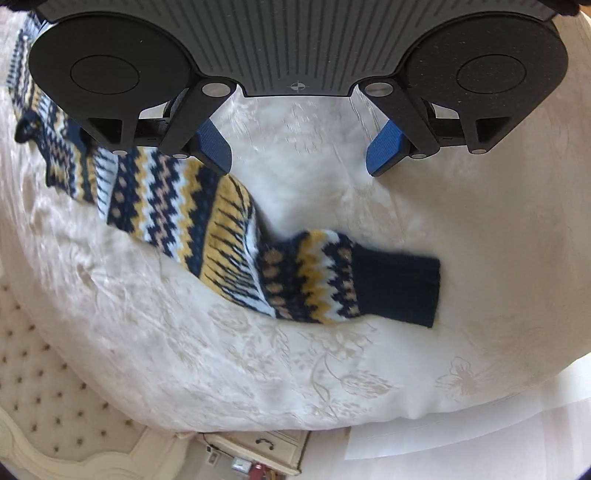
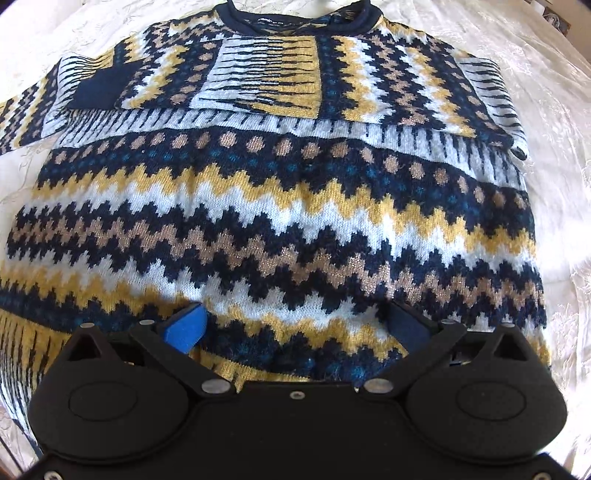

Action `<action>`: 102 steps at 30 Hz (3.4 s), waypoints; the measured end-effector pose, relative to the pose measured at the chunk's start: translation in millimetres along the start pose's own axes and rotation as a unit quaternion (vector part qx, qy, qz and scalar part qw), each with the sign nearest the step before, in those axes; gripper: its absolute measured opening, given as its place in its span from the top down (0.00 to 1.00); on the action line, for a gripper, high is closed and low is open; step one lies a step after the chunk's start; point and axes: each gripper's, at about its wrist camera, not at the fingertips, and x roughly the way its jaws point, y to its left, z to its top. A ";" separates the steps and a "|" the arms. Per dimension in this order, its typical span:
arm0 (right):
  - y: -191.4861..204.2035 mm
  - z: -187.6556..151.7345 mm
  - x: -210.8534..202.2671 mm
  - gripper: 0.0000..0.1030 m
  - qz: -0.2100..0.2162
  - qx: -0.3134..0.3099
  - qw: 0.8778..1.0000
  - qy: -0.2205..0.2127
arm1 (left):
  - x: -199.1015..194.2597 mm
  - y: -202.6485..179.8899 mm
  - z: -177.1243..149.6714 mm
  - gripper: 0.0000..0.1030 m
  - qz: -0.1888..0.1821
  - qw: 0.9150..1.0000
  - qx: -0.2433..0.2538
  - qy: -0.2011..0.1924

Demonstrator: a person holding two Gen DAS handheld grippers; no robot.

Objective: Fold small clothes
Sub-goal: 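Grasp the navy cuff with the left gripper and lift it, then lay the held sleeve across the sweater body and open the left gripper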

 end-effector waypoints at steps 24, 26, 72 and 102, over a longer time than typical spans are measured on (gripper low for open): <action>-13.1 33.9 -14.2 0.00 0.030 0.067 0.997 0.018 | 62.4 70.1 56.0 0.25 -0.012 0.981 -0.193 -0.032; -15.0 36.2 -22.0 0.01 0.042 0.087 0.995 0.004 | 62.9 75.6 57.8 0.31 -0.015 0.974 -0.222 -0.035; -135.3 -8.1 -101.7 0.01 0.153 0.083 0.980 -0.093 | -60.6 -347.1 -71.4 0.91 -0.293 0.953 0.041 -0.069; -150.3 62.5 -71.3 0.01 0.139 0.109 0.977 -0.116 | 10.0 -287.0 -123.3 0.58 -0.089 0.962 0.253 0.047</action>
